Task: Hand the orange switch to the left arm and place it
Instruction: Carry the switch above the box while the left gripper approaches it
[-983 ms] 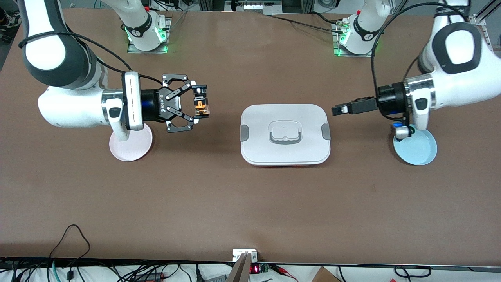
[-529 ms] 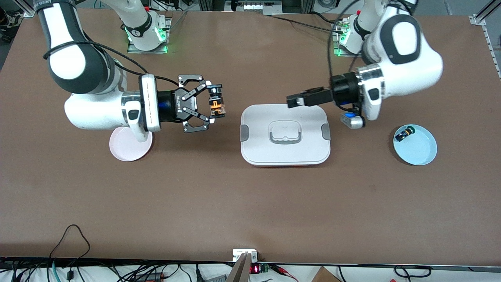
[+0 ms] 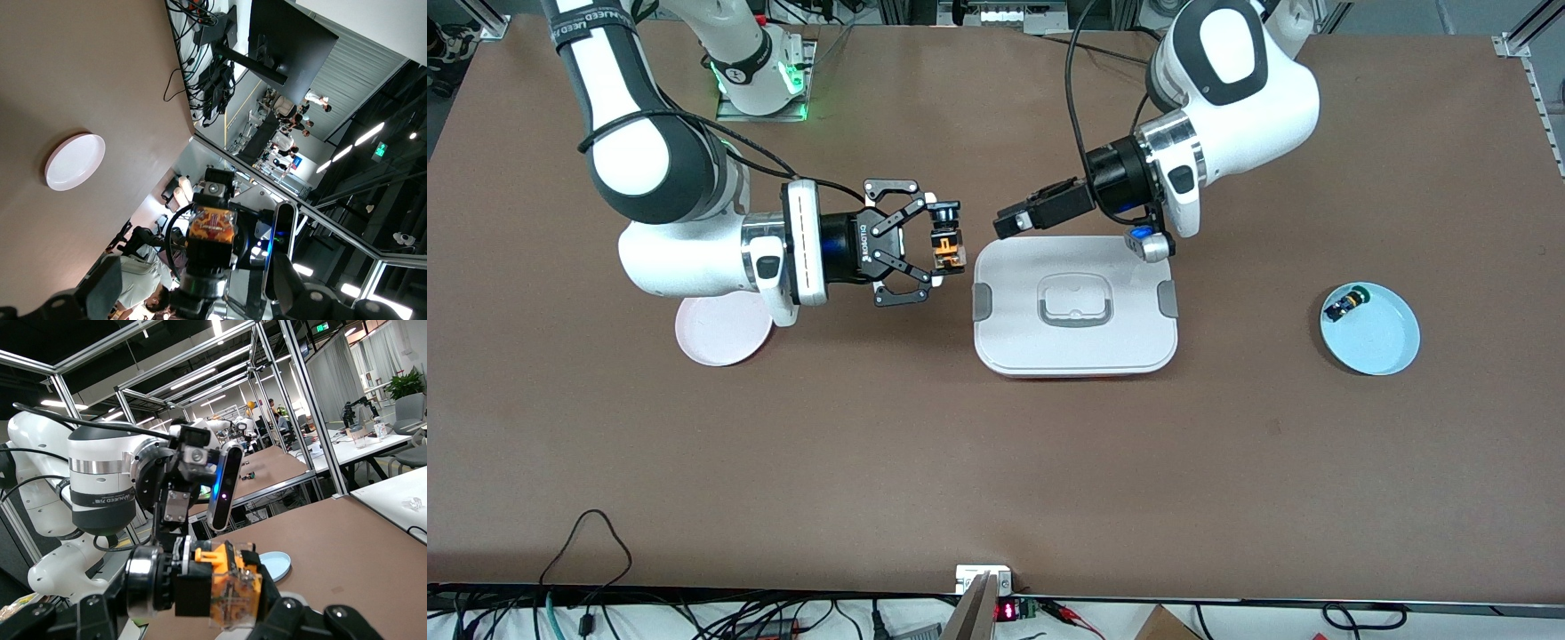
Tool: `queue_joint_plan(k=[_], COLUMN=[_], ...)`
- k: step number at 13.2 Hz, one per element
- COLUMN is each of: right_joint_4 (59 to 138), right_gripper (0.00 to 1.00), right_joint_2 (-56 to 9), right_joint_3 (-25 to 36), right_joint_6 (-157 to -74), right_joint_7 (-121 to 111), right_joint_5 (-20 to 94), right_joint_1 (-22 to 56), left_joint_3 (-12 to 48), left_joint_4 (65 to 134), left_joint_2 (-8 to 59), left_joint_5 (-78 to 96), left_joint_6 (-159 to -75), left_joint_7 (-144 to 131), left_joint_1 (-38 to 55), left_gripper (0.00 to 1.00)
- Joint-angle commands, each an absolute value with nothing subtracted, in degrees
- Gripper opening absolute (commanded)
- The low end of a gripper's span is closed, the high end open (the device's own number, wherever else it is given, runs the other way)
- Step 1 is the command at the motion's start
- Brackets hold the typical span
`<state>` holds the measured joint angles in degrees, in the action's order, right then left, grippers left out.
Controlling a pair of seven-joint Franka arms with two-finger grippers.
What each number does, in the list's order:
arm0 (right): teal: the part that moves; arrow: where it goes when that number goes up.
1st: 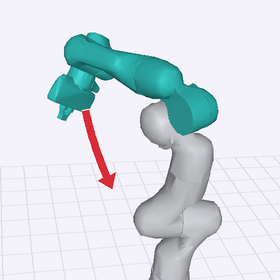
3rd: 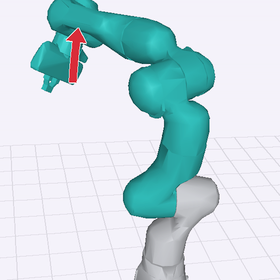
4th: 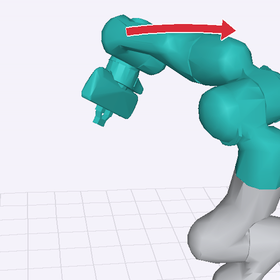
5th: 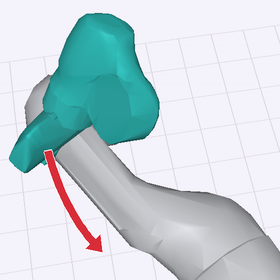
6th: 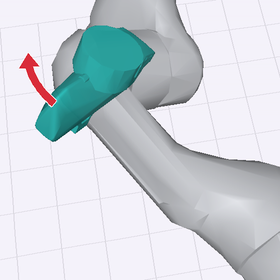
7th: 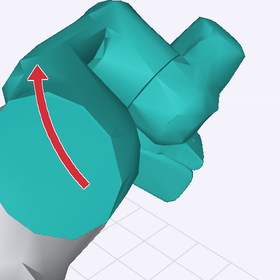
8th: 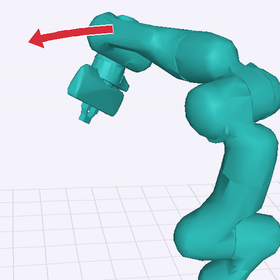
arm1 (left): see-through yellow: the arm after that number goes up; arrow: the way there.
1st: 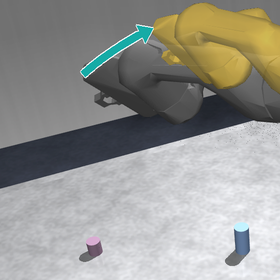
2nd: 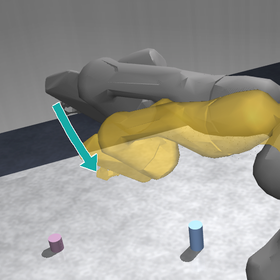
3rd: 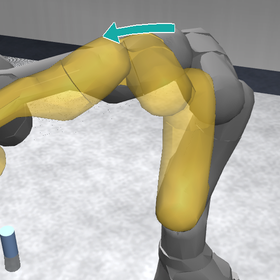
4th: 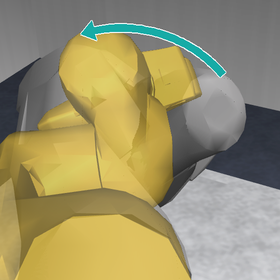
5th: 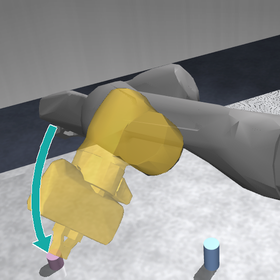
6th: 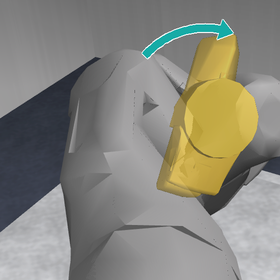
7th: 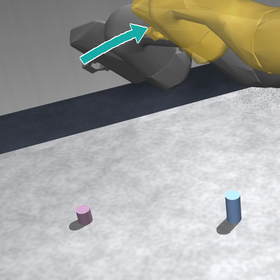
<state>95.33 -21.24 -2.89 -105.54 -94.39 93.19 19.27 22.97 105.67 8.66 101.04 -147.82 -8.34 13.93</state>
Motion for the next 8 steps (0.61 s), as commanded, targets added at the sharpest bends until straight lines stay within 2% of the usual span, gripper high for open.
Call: queue_joint_plan(k=[1, 8], right_joint_4=[95.89, 95.89], right_gripper=[0.29, 0.29], right_joint_2=[-20.48, -20.48], right_joint_3=[-2.64, -2.64], right_joint_6=[-106.26, -106.96], right_joint_7=[-95.36, -95.10], right_joint_5=[94.83, 95.62], right_joint_1=[19.78, 20.92], left_joint_3=[22.94, 22.85], left_joint_4=[100.20, 97.82], left_joint_2=[12.91, 15.21], left_joint_5=[103.71, 103.62], left_joint_6=[-150.47, -150.82], left_joint_7=[-7.82, -7.74], left_joint_1=[15.29, 15.64], left_gripper=[1.00, 1.00])
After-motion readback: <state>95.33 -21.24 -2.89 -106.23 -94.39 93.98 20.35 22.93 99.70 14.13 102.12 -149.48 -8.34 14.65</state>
